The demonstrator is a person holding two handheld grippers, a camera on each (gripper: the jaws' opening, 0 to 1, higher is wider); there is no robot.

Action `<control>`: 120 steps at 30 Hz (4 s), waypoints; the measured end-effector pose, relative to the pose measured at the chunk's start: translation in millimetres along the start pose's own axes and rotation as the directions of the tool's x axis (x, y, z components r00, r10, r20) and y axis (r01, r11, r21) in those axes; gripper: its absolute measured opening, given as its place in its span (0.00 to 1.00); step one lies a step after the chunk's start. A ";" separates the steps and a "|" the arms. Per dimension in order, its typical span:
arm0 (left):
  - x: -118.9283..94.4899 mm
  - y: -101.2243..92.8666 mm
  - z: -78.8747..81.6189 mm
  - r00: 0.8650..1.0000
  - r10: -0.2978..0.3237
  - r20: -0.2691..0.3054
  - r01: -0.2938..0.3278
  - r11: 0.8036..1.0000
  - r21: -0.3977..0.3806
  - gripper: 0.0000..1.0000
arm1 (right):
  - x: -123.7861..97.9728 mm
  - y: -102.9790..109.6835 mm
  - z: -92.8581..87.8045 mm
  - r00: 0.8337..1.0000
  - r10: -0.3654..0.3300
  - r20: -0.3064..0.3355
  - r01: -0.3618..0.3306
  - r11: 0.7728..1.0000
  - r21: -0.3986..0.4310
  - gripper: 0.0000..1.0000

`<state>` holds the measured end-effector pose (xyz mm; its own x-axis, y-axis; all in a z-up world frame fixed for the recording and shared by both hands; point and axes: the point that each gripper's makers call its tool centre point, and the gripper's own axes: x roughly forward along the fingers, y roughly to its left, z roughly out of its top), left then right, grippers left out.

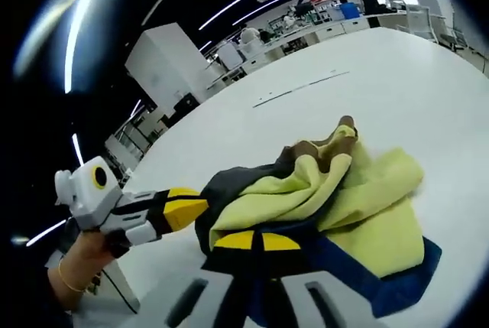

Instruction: Fold the garment on the visible template until the final outline fits inside the template.

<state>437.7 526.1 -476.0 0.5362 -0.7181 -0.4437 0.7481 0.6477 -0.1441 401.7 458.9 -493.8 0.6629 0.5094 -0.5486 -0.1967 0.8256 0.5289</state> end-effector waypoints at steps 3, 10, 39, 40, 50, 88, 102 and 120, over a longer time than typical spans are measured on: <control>-0.6 1.2 0.3 1.000 0.009 0.002 -0.009 1.000 0.002 0.00 | -2.6 -2.1 1.5 1.000 -0.009 0.002 0.010 1.000 -0.018 0.00; -11.4 -0.8 16.5 0.999 0.038 0.034 -0.040 0.997 0.067 0.00 | -20.1 -13.8 14.8 0.997 -0.069 0.038 0.072 0.992 -0.107 0.00; -45.4 46.6 60.6 0.988 0.149 0.051 -0.147 0.988 -0.035 0.00 | -62.2 -92.2 119.4 0.965 -0.212 0.153 0.244 0.941 -0.233 0.00; -45.3 48.4 61.6 0.987 0.150 0.053 -0.147 0.988 -0.042 0.00 | -61.9 -94.3 123.3 0.965 -0.212 0.156 0.243 0.943 -0.226 0.00; -46.2 79.8 74.2 0.979 0.190 0.070 -0.187 0.981 -0.058 0.00 | -50.4 -124.7 168.9 0.960 -0.225 0.168 0.261 0.936 -0.237 0.00; -7.5 160.8 15.3 0.930 0.351 -0.110 -0.363 0.922 -0.132 0.13 | 6.3 -191.5 160.8 0.943 -0.329 0.044 0.332 0.930 -0.155 0.12; -20.6 125.1 34.5 0.918 0.394 -0.031 -0.395 0.907 -0.147 0.55 | -16.7 -147.5 134.5 0.956 -0.289 0.043 0.292 0.946 -0.143 0.58; 0.0 88.8 17.0 0.885 0.458 -0.080 -0.462 0.846 -0.267 0.53 | -23.3 -103.6 70.1 0.974 -0.225 -0.033 0.220 0.969 -0.112 0.54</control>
<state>510.8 579.3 -473.7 0.7861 -0.3185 -0.5298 0.2808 0.9475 -0.1531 457.2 344.5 -490.5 0.6657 0.3183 -0.6749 -0.1253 0.9393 0.3195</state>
